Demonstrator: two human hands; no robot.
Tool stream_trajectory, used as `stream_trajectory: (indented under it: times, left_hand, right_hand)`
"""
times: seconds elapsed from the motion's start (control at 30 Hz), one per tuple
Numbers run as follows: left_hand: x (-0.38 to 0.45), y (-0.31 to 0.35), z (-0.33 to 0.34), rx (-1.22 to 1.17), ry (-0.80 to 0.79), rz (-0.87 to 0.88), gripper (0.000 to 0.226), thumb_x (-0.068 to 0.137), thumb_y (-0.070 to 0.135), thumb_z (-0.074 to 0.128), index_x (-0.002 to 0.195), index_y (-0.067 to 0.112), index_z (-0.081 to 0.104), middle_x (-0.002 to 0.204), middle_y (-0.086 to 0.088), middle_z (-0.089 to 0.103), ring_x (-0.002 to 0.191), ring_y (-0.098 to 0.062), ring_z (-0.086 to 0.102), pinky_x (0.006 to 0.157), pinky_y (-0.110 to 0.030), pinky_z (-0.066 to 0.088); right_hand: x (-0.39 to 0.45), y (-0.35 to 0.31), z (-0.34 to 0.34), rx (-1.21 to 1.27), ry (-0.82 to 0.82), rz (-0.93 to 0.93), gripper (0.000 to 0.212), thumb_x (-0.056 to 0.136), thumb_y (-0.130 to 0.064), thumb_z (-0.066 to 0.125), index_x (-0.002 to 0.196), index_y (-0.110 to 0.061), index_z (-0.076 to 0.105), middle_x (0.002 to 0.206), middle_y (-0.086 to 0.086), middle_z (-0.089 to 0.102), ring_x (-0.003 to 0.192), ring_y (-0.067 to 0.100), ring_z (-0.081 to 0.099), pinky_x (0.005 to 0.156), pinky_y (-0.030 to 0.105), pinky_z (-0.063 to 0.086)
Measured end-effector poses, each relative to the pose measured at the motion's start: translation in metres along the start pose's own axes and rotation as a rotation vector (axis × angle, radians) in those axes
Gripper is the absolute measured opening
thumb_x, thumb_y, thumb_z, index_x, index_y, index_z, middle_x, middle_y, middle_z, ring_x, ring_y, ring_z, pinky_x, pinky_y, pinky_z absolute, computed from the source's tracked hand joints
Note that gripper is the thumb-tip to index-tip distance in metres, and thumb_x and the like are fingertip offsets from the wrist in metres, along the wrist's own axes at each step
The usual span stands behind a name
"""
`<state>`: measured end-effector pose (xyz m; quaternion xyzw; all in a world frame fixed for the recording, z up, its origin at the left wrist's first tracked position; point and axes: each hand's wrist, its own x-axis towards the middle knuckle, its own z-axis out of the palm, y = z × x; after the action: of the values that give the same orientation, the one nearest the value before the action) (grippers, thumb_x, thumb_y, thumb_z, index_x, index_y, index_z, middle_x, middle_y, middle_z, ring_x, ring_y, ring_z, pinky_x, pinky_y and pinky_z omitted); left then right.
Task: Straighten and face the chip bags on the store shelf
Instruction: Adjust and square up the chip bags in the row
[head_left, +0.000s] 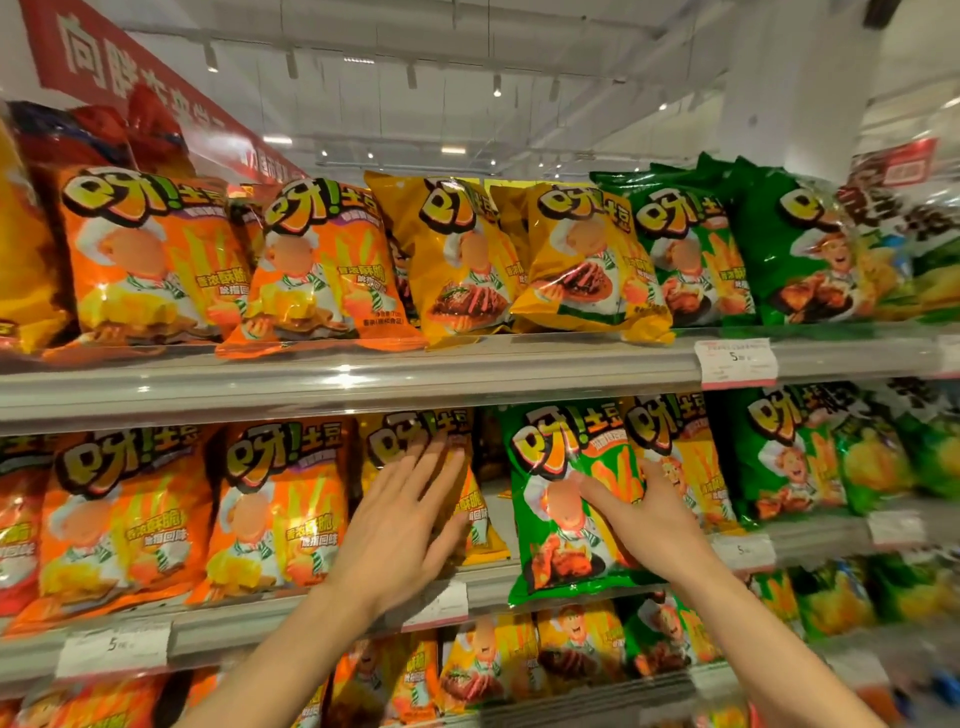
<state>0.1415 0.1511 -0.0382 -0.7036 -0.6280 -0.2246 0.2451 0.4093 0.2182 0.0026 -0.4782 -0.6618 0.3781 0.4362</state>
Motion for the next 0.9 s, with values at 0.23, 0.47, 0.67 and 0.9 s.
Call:
stream_trajectory:
  times: [0.23,0.47,0.67,0.9]
  left_hand:
    - [0.022,0.059,0.014,-0.225,0.046,0.082,0.051,0.098,0.044,0.044,0.140,0.017,0.054,0.140,-0.005,0.053,0.124,-0.023,0.054,0.096,-0.039,0.053]
    - [0.076,0.149,0.043,-0.416,-0.019,-0.121,0.062,0.097,0.050,0.050,0.153,0.027,0.033,0.146,-0.002,0.036,0.131,-0.022,0.046,0.104,-0.032,0.040]
    - [0.114,0.213,0.072,-0.464,-0.120,-0.325,0.074,0.095,0.059,0.049,0.157,0.035,0.015,0.150,-0.013,0.028,0.135,-0.035,0.042,0.105,-0.036,0.040]
    - [0.128,0.242,0.092,-0.433,-0.135,-0.453,0.082,0.090,0.068,0.048,0.156,0.041,0.007,0.156,-0.015,0.024,0.136,-0.037,0.042,0.099,-0.045,0.050]
  right_hand:
    - [-0.005,0.025,-0.058,-0.024,0.054,-0.005,0.054,0.078,-0.054,0.075,0.118,-0.026,0.052,0.095,-0.018,0.065,0.081,-0.005,0.058,0.066,0.016,0.043]
    - [0.012,0.062,-0.139,-0.067,0.101,-0.006,0.113,0.059,-0.085,0.068,0.150,-0.026,0.034,0.146,-0.009,0.050,0.131,0.018,0.051,0.107,0.047,0.043]
    - [0.030,0.095,-0.196,-0.052,0.137,0.027,0.115,0.055,-0.088,0.068,0.146,-0.023,0.039,0.138,-0.002,0.058,0.125,0.023,0.055,0.105,0.047,0.045]
    - [0.040,0.112,-0.228,0.013,0.096,0.041,0.062,0.076,-0.060,0.073,0.122,-0.023,0.054,0.102,-0.011,0.069,0.094,0.007,0.063,0.068,0.022,0.043]
